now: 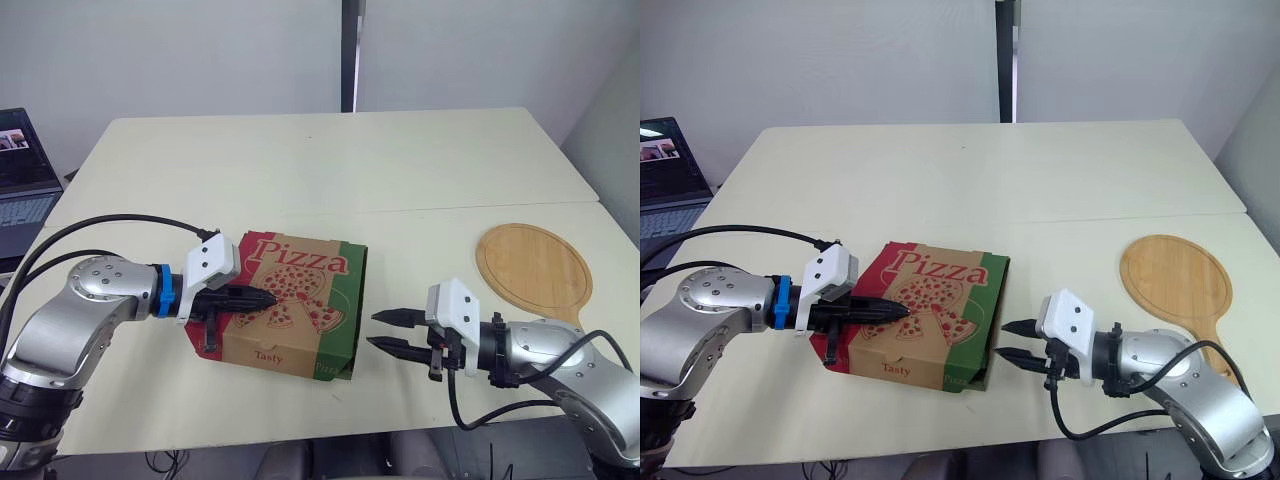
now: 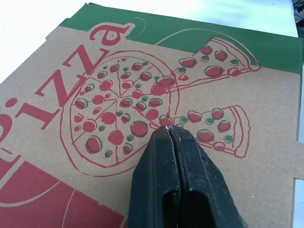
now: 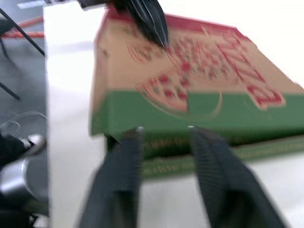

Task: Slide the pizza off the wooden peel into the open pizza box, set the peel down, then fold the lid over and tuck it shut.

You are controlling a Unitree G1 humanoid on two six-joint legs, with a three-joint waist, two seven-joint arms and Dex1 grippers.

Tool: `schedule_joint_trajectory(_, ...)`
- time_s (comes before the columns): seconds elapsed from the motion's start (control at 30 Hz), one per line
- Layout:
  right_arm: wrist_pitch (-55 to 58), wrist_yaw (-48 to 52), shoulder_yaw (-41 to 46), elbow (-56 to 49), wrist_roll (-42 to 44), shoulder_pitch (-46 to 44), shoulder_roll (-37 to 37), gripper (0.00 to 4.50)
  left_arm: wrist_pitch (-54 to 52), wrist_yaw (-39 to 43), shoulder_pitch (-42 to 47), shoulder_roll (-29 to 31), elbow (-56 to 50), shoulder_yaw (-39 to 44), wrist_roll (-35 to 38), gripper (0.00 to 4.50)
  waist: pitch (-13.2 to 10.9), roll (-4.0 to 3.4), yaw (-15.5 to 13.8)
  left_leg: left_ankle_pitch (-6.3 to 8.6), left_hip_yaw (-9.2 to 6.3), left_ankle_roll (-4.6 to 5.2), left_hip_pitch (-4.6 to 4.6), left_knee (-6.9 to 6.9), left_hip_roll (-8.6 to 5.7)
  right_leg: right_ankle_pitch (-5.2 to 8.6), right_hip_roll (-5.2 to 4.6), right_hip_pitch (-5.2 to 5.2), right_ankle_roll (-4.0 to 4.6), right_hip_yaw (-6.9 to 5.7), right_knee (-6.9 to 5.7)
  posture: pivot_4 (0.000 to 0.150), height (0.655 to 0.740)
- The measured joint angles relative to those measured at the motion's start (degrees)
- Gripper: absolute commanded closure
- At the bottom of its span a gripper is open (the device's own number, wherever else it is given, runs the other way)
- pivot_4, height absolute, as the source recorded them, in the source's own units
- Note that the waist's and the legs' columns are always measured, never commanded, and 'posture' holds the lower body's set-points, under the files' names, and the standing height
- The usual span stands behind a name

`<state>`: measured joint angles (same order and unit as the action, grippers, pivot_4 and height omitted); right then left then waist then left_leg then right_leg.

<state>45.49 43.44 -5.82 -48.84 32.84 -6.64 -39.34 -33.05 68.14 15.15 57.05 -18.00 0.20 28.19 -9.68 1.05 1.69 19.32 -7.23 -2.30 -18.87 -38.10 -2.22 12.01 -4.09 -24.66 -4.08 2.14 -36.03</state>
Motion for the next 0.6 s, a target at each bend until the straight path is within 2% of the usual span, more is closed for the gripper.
schedule_joint_trajectory(0.07,0.1,-0.4,-1.8,-0.6,-0.3,-2.1,-0.1,1.09,0.0,0.0,0.0,0.0,0.0,0.0,0.0,4.5,0.0,0.0,0.0,0.0,0.0,0.0,0.0,0.0,0.0,0.0,0.0,0.0,0.0,-0.01,0.0,0.15,0.74)
schedule_joint_trajectory(0.33,-4.0,-2.7,-17.3,1.7,-11.6,-7.3,0.6,1.09,-0.2,0.0,0.2,-0.1,0.1,0.0,0.0,4.5,0.0,0.0,0.1,0.0,0.01,-0.01,0.0,0.0,0.0,0.0,0.0,0.0,0.0,-0.01,0.02,0.15,0.74)
schedule_joint_trajectory(0.43,-6.4,-3.5,-19.9,4.8,-16.2,-10.5,1.8,1.09,-0.3,-0.1,0.4,-0.2,0.1,0.0,0.1,4.5,0.0,0.0,0.1,0.0,0.01,-0.01,0.0,0.0,0.0,0.0,0.0,0.0,0.0,-0.01,0.02,0.15,0.74)
schedule_joint_trajectory(0.6,-9.4,-3.4,-22.7,6.6,-20.4,-10.8,2.0,1.09,-0.5,-0.1,0.4,-0.2,0.1,0.0,0.3,4.5,0.0,0.0,0.0,0.0,-0.02,-0.01,-0.01,0.0,-0.01,0.0,0.0,-0.01,0.0,-0.02,0.02,0.15,0.74)
